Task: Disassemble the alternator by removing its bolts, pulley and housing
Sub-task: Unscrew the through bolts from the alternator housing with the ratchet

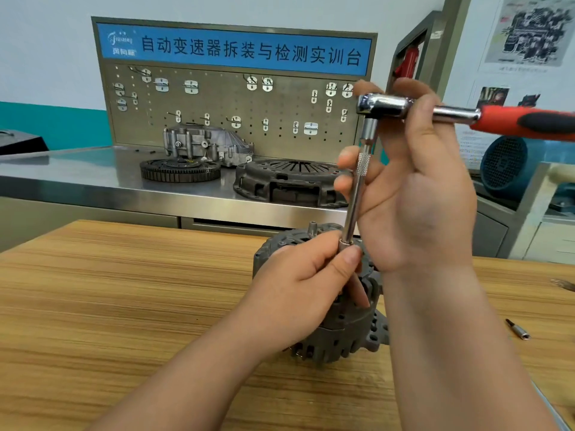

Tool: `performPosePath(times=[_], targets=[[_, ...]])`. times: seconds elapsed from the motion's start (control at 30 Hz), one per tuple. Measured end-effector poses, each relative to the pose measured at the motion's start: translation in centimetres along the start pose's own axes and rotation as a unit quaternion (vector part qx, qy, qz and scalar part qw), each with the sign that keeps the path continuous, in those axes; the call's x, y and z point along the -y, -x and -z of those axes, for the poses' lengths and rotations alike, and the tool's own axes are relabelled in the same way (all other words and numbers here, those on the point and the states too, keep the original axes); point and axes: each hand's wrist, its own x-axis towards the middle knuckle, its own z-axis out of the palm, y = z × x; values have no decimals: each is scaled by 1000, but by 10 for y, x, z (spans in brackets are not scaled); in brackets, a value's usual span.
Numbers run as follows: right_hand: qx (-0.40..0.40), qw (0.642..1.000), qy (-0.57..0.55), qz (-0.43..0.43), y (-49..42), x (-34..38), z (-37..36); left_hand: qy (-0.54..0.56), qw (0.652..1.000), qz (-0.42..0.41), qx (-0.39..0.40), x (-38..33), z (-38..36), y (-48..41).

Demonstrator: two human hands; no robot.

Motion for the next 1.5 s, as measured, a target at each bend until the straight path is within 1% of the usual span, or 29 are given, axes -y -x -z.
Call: performPosePath(times=[0.07, 0.13, 0.17, 0.23, 0.27, 0.33, 0.37, 0.4, 0.43, 0.47, 0.57, 0.63, 0.73, 0.77, 0.83, 0.9, 0.93, 0.97, 1.0, 1.03, 1.07, 1.1, 1.13, 1.17, 1.27, 1.33, 1.4, 1.47, 1.5], targets=[[14, 998, -53, -37, -1, 0, 1, -1, 1000, 5, 1, -1, 1, 0], [22, 998, -51, -36, -1, -1, 1, -7, 1000, 7, 1, -2, 1, -1], [21, 999, -26, -17, 0, -2, 0, -3, 1000, 8, 1, -2, 1, -1], [15, 994, 84, 63, 2, -2, -2, 7, 1000, 15, -1, -2, 1, -2], [14, 979, 162, 121, 2, -2, -2, 4, 1000, 20, -1, -2, 1, -2], [28, 916, 314, 247, 2, -3, -2, -11, 1000, 28, -3, -2, 0, -2], [35, 885, 363, 290, 2, -4, -2, -17, 999, 30, -5, -2, 0, -2], [35, 868, 387, 310, 3, -5, -2, -20, 999, 30, -6, -1, 0, -2], [27, 870, 386, 305, 3, -6, -2, -20, 999, 30, -6, -1, 0, -2], [17, 889, 363, 279, 3, -5, -3, -21, 999, 27, -7, -1, 0, -2], [6, 966, 215, 146, 5, -1, -5, -5, 1000, 13, 0, -3, 1, -1], [8, 992, 108, 68, 3, 1, -4, 10, 1000, 7, 8, -3, 2, 0], [27, 998, -47, -28, -1, 3, -1, 11, 1000, -2, 10, -4, 4, 0], [38, 995, -74, -45, -1, 3, 0, 13, 1000, 0, 11, -4, 4, -1], [57, 994, -79, -49, -1, 3, 0, 11, 1000, 8, 15, -3, 4, -1], [54, 998, -19, -10, 1, 2, -1, 3, 1000, 16, 13, -2, 4, -1], [48, 997, 44, 35, 2, 2, -2, 1, 1000, 19, 11, -2, 3, -2], [40, 986, 130, 101, 3, 1, -3, 1, 1000, 23, 9, -1, 3, -2], [36, 957, 226, 180, 3, 0, -3, 1, 1000, 27, 7, -1, 2, -2], [37, 915, 311, 255, 2, -1, -3, 1, 999, 32, 5, -1, 2, -2], [41, 878, 367, 306, 2, -3, -3, -1, 999, 34, 4, -1, 1, -2], [39, 859, 389, 330, 3, -5, -3, -4, 999, 34, 4, -2, 1, -1], [33, 861, 386, 329, 3, -6, -4, -6, 999, 34, 4, -2, 1, -1], [24, 879, 364, 306, 3, -6, -4, -6, 999, 34, 3, -2, 1, -1], [-4, 953, 245, 180, 5, -2, -6, -7, 1000, 29, 10, -2, 1, -1], [-12, 985, 146, 92, 3, 1, -3, -16, 999, 29, 20, -2, 3, 1], [1, 1000, 26, 4, 0, 4, 2, -22, 999, 28, 31, -2, 4, 1], [34, 995, -68, -64, -3, 8, 5, -22, 999, 25, 39, -3, 5, 1], [48, 991, -94, -81, -3, 9, 6, -22, 999, 23, 41, -4, 5, 1]])
